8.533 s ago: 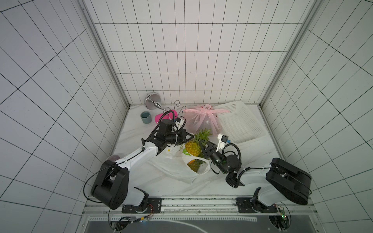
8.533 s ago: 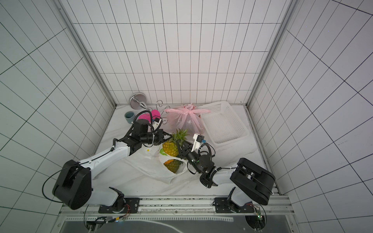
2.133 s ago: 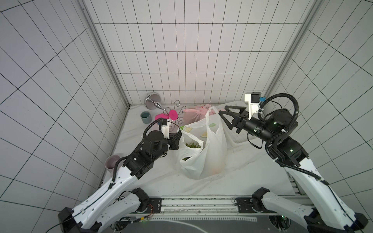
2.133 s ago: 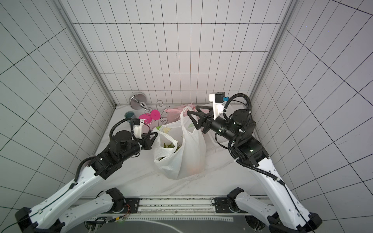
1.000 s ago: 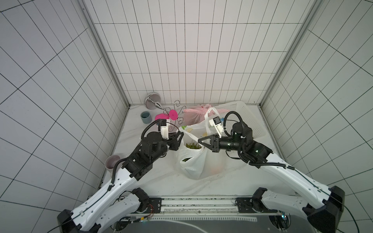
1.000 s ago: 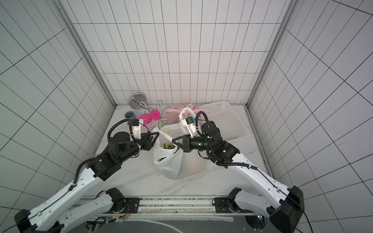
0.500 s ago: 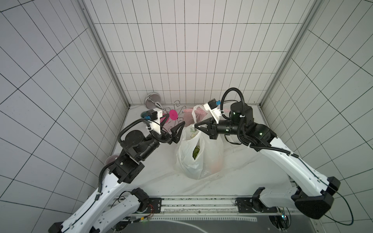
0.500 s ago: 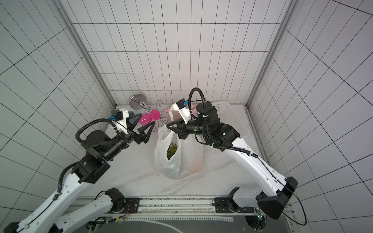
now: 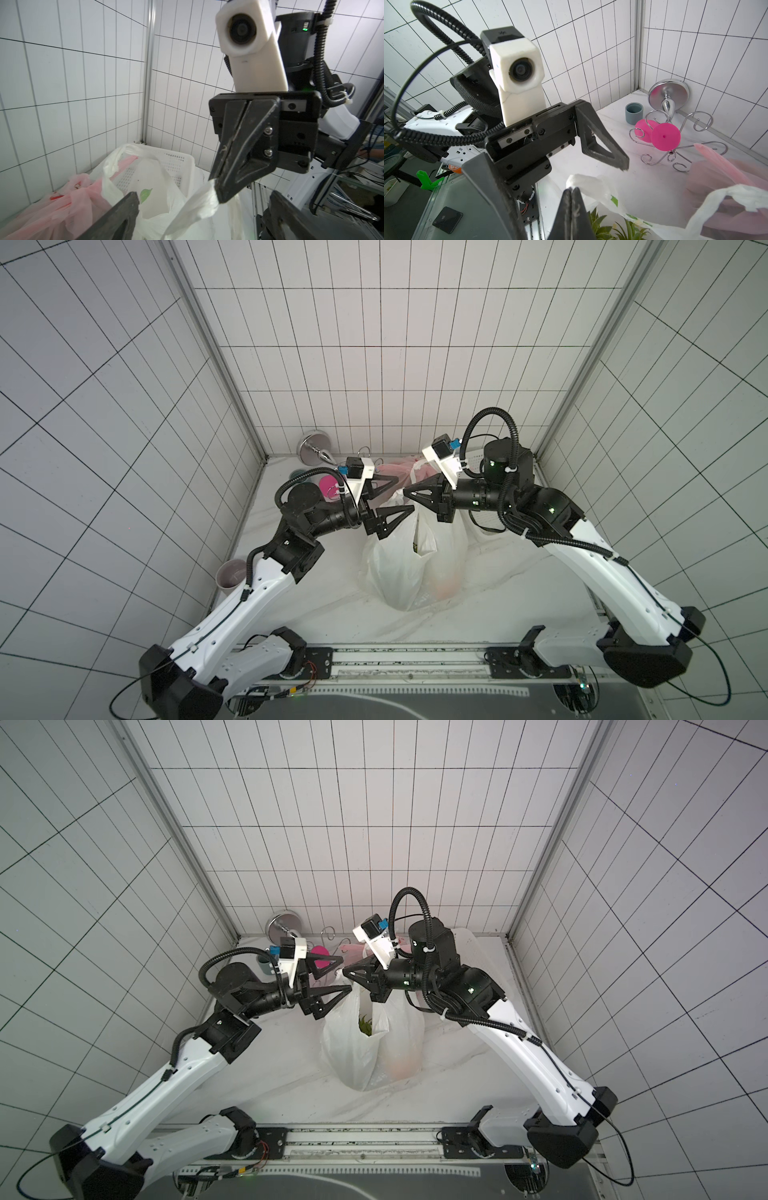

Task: Place the pineapple into a plastic bag & tie a knot
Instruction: Cross the plastic bag at the center of the board.

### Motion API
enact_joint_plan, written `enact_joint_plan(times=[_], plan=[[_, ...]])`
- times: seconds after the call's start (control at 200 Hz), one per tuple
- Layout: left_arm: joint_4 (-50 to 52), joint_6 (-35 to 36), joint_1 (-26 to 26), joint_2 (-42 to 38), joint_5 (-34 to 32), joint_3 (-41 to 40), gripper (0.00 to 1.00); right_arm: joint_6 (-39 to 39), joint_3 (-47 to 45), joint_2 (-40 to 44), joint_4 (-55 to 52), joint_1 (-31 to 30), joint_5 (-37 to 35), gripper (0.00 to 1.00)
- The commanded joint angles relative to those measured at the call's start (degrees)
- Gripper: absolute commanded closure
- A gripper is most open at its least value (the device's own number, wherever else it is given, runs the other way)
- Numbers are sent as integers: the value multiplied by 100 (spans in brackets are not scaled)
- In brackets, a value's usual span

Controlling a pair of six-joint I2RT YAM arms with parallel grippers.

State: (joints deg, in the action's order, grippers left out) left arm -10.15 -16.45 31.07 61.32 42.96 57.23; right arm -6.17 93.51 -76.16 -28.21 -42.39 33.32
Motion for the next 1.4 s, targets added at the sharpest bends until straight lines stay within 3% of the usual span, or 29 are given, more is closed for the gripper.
enact_joint_plan(times=[0.0, 0.145, 0.36, 0.455, 0.61, 0.625, 0.76, 0.85, 1.004, 1.394], plan=[[-231, -224, 43, 129, 744, 94, 2, 184, 652, -64, 140, 18, -4, 100], [-298, -345, 118, 164, 717, -135, 15, -86, 602, -96, 429, 62, -543, 100], [-250, -377, 353, 306, 462, -306, 53, -382, 330, -56, 885, 64, -907, 100], [-346, -411, 439, 414, 451, -344, 64, -446, 304, -49, 915, 63, -1052, 100], [-452, -490, 422, 438, 241, -454, 100, -446, 244, 28, 877, 92, -1329, 100], [-479, -515, 414, 434, 228, -472, 100, -438, 239, 35, 864, 110, -1394, 100], [-566, -642, 301, 328, 77, -579, 100, -340, 250, 250, 606, 422, -2214, 38], [-575, -659, 268, 287, 54, -598, 100, -57, 188, 385, 432, 502, -3130, 20], [-572, -675, 264, 275, 74, -631, 100, 579, 611, -161, -156, 503, -3962, 13], [-837, -936, 195, -111, -301, -1125, 100, 1303, 1593, -1642, -506, -74, -4078, 10]])
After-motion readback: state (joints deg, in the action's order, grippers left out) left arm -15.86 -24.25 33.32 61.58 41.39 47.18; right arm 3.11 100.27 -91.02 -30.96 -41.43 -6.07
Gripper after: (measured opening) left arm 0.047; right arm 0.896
